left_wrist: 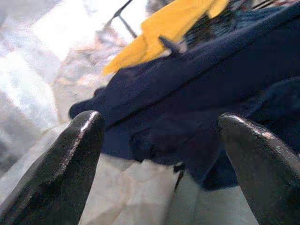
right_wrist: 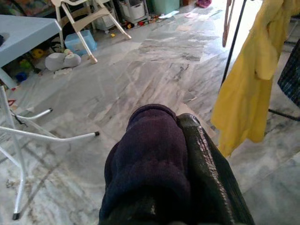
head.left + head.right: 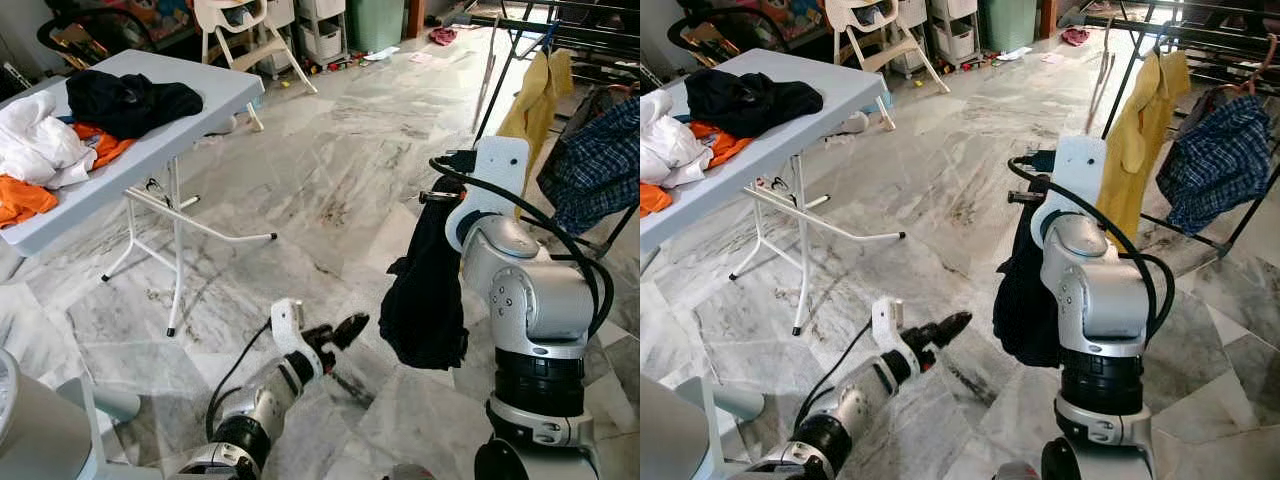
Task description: Hang hanger
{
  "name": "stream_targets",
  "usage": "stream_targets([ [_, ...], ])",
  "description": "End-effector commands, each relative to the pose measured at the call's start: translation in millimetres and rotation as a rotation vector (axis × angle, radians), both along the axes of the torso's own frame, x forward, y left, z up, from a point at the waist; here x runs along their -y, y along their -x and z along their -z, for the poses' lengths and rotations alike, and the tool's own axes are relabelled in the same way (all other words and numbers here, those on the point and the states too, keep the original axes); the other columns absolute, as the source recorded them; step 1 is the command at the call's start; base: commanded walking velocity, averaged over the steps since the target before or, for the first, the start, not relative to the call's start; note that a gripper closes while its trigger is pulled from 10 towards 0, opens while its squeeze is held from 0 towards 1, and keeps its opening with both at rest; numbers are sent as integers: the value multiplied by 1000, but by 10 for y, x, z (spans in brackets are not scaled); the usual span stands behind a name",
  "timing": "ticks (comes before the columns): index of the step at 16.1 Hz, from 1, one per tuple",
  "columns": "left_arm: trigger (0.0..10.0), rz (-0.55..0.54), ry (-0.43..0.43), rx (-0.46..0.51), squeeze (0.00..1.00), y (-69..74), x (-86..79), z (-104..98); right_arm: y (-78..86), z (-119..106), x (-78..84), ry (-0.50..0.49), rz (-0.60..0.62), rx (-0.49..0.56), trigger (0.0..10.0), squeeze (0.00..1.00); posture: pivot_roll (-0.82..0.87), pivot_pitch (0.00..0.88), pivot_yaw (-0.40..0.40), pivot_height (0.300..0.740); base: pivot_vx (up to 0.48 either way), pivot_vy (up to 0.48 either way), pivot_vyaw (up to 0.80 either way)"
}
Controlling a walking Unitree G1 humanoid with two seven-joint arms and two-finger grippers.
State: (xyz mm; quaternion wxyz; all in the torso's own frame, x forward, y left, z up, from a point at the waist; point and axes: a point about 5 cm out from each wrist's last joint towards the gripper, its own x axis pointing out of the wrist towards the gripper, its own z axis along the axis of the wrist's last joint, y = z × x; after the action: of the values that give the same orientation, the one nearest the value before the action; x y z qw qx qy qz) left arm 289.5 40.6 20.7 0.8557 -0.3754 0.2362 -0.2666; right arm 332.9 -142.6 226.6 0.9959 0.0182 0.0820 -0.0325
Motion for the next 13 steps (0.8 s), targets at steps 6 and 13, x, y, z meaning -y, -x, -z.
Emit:
stream_targets([
  [6,10000,107,-25,216,0,-88,580,-463,-134,202,-264,14,-87,16,0,0,-355,60,154,740,0,0,0],
  [13,10000,-180,-439,344,0,-241,-398,-337,-253,715,-257,118,-135,67,0,0,-140,22,117,740,0,0,0],
])
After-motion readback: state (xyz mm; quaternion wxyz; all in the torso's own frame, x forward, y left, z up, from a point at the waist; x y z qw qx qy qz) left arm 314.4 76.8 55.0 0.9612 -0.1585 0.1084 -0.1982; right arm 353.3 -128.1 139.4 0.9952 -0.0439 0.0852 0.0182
